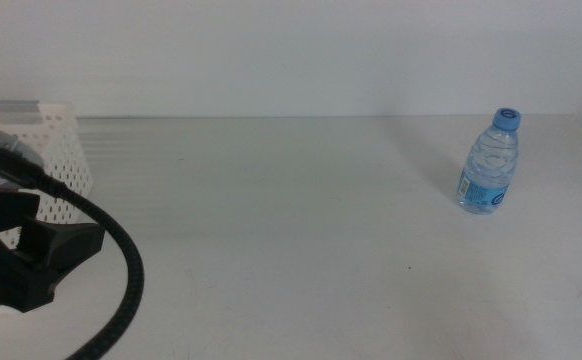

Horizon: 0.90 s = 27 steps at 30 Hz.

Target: Use arms to grab the bottles and put them into the dustbin to the left of the table.

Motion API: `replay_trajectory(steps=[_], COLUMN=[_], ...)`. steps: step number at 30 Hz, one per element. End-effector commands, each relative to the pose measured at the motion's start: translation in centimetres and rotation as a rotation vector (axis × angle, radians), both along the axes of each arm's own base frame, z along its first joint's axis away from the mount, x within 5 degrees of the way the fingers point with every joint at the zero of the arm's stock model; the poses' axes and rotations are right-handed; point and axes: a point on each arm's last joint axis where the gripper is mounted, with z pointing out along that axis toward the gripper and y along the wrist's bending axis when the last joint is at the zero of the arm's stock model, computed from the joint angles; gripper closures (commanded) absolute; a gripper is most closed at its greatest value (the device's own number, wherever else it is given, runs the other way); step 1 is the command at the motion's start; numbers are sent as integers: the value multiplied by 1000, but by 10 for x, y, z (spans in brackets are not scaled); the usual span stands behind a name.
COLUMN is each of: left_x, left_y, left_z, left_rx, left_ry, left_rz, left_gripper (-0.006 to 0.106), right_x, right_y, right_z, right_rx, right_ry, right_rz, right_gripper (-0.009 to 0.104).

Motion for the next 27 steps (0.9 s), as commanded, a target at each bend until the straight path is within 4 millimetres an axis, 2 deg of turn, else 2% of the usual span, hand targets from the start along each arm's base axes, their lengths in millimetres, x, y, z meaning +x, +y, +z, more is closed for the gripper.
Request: replay_trajectory(steps=[1, 3, 8, 12, 16, 20, 27], left_x=[2, 2, 2, 2, 2, 2, 2], left_y=[0, 0, 0, 0, 0, 0, 0], left_z=[13, 13, 13, 13, 13, 13, 13], left_rx=[-38, -38, -38, -38, -38, -38, -38], left_ry=[-74, -75, -75, -75, -75, -75, -75], left_rz=[17, 18, 18, 18, 18, 18, 18], left_gripper=[30, 30, 30, 30, 30, 30, 30], right_x=[-2, -1, 10, 33, 60, 90, 122], right_y=[-1, 0, 1, 3, 6, 9, 12], right_z=[23, 37, 87, 114, 131, 138, 132], right_rx=[-2, -6, -11, -16, -24, 3, 44], right_ry=[-96, -64, -17, 32, 62, 40, -12], right_rz=[-5, -5, -4, -4, -4, -6, -15], right_gripper=[25, 25, 25, 25, 25, 25, 25])
